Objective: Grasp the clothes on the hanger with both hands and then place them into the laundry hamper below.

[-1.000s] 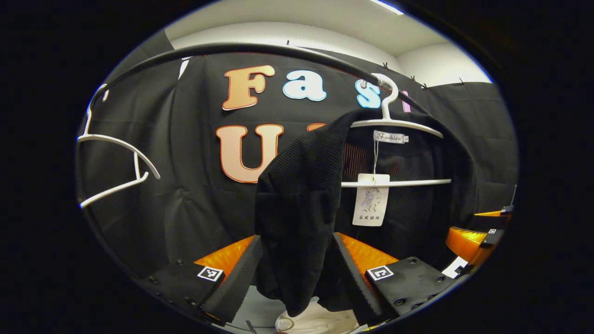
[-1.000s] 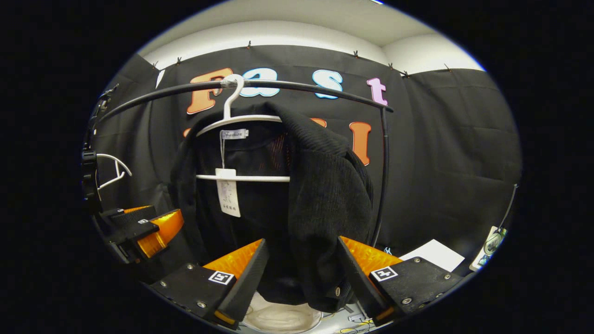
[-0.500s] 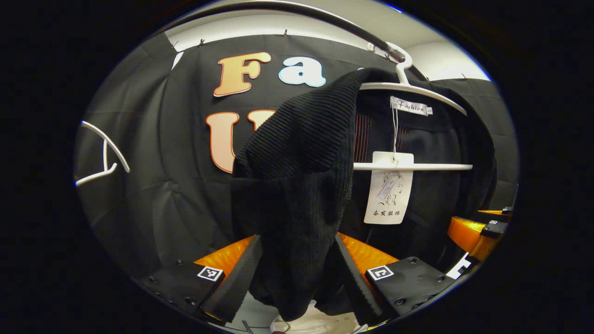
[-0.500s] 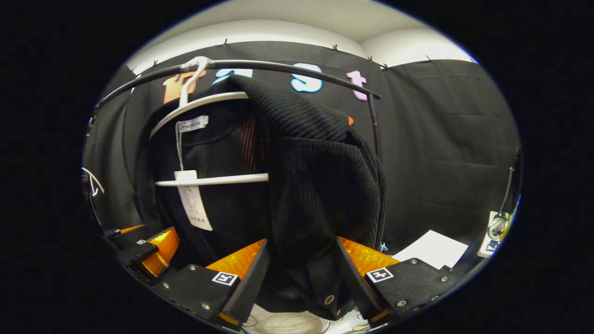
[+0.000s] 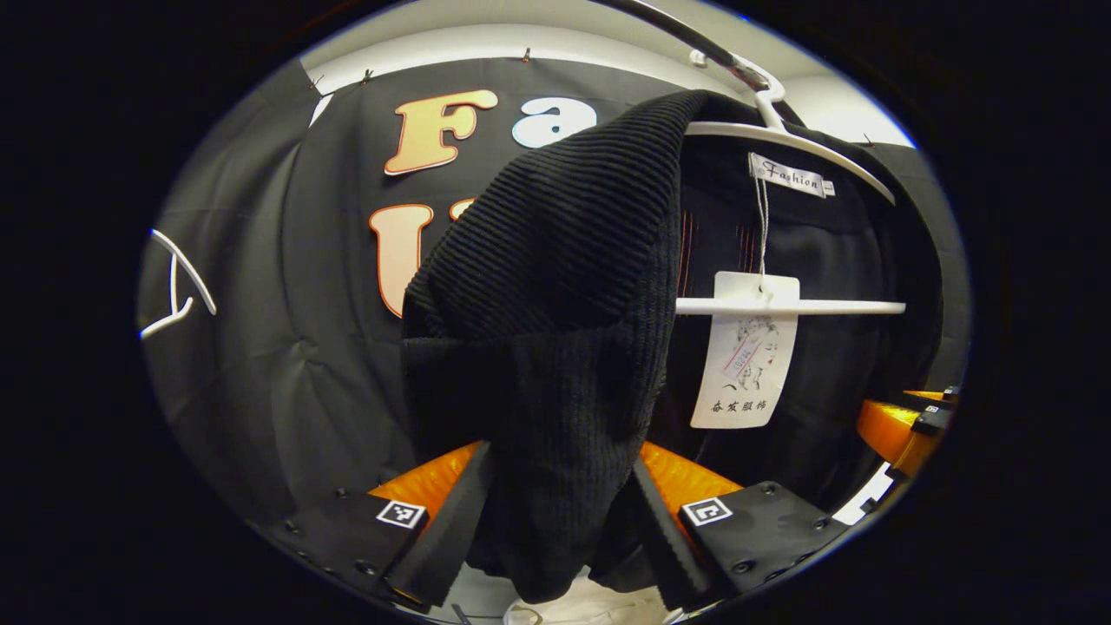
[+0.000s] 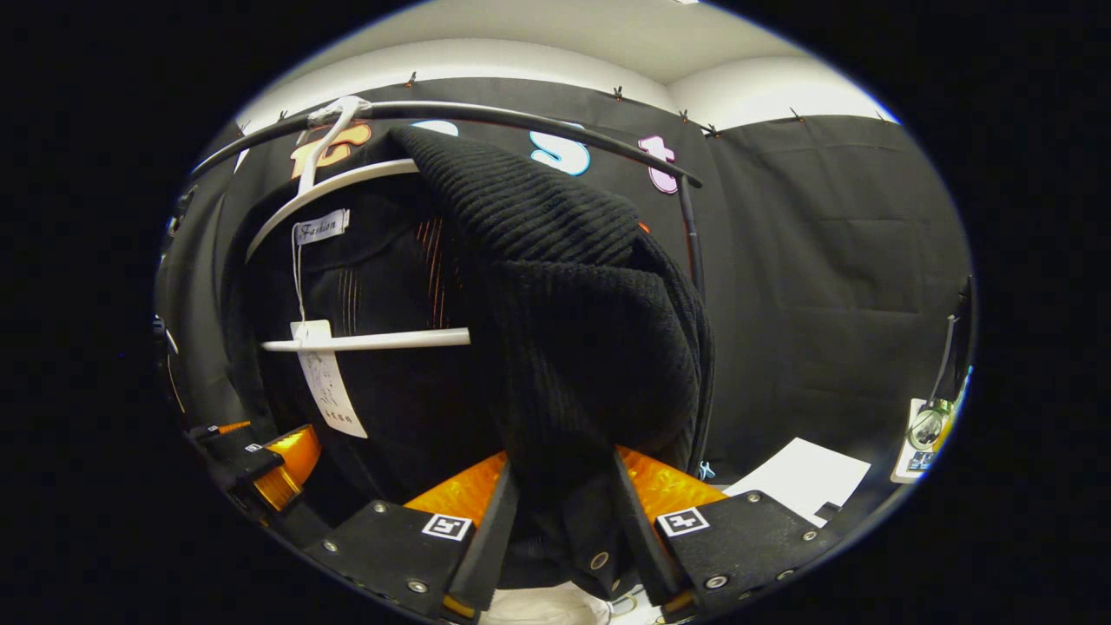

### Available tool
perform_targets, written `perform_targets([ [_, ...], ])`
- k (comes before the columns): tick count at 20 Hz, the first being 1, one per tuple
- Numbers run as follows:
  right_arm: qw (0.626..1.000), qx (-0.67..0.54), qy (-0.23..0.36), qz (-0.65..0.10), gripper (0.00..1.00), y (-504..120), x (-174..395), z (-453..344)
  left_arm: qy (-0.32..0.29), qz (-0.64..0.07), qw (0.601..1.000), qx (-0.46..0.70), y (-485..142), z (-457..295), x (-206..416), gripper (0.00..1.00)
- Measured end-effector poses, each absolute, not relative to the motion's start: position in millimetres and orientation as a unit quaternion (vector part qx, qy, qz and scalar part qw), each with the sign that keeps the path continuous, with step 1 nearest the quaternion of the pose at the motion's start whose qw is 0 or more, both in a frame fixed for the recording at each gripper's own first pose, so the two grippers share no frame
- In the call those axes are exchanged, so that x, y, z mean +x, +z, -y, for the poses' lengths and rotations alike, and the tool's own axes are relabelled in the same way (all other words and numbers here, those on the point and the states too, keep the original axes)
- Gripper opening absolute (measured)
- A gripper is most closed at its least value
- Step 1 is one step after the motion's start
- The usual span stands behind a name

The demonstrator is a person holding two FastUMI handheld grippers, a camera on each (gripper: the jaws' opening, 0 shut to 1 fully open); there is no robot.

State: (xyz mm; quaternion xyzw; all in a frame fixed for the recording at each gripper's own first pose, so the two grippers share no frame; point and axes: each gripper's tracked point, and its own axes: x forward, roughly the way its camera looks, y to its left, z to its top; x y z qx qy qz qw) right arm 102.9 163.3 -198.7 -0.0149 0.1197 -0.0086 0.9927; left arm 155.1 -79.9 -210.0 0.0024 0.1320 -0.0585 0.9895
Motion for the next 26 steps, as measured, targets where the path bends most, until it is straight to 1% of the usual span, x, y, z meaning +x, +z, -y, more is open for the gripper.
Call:
perform_targets([
  [1,0.993,-0.015,-0.009,-0.119,0.61,-198,103,-162,-0.059,-0.130,0.990,0.003,-210,80,156,0.87],
  [2,0.993,-0.015,-0.010,-0.118,0.57,-197,104,-161,-0.060,-0.129,0.990,0.003,-209,78,157,0.84],
  [3,0.993,-0.015,-0.010,-0.117,0.53,-197,106,-161,-0.060,-0.128,0.990,0.002,-209,78,159,0.76],
  [4,0.993,-0.015,-0.011,-0.116,0.47,-196,106,-160,-0.059,-0.128,0.990,0.001,-209,76,159,0.73],
  [5,0.993,-0.014,-0.010,-0.114,0.43,-195,104,-157,-0.059,-0.128,0.990,0.000,-209,74,160,0.66],
  [6,0.994,-0.013,-0.011,-0.113,0.36,-194,102,-157,-0.063,-0.130,0.990,-0.002,-209,75,161,0.60],
  [7,0.994,-0.013,-0.011,-0.111,0.32,-193,101,-156,-0.066,-0.132,0.989,-0.003,-210,75,161,0.56],
  [8,0.994,-0.014,-0.011,-0.111,0.25,-192,98,-154,-0.071,-0.132,0.989,-0.003,-210,75,161,0.56],
  [9,0.994,-0.015,-0.010,-0.110,0.23,-191,95,-152,-0.069,-0.134,0.989,-0.002,-209,74,160,0.58],
  [10,0.994,-0.016,-0.010,-0.109,0.18,-189,91,-151,-0.078,-0.136,0.988,-0.006,-210,78,160,0.39],
  [11,0.994,-0.016,-0.009,-0.109,0.16,-187,88,-148,-0.077,-0.139,0.987,-0.003,-208,78,161,0.20],
  [12,0.994,-0.016,-0.008,-0.108,0.13,-185,86,-147,-0.068,-0.142,0.988,-0.001,-209,75,157,0.22],
  [13,0.994,-0.016,-0.008,-0.106,0.12,-183,83,-144,-0.065,-0.145,0.987,0.005,-209,73,159,0.13],
  [14,0.994,-0.016,-0.009,-0.103,0.08,-180,80,-141,-0.065,-0.145,0.987,0.008,-206,71,153,0.12],
  [15,0.995,-0.015,-0.009,-0.101,0.14,-176,76,-140,-0.067,-0.141,0.988,0.006,-204,71,149,0.10],
  [16,0.995,-0.016,-0.008,-0.099,0.04,-174,72,-137,-0.066,-0.138,0.988,0.001,-201,70,146,0.08],
  [18,0.995,-0.021,-0.007,-0.095,0.01,-166,63,-130,-0.063,-0.134,0.989,-0.005,-196,66,143,0.07],
  [20,0.996,-0.019,-0.007,-0.086,0.00,-155,53,-125,-0.061,-0.130,0.990,-0.005,-189,62,135,0.06],
  [26,0.999,-0.015,-0.023,-0.047,0.00,-113,32,-96,-0.065,-0.107,0.992,-0.021,-159,44,113,0.07],
])
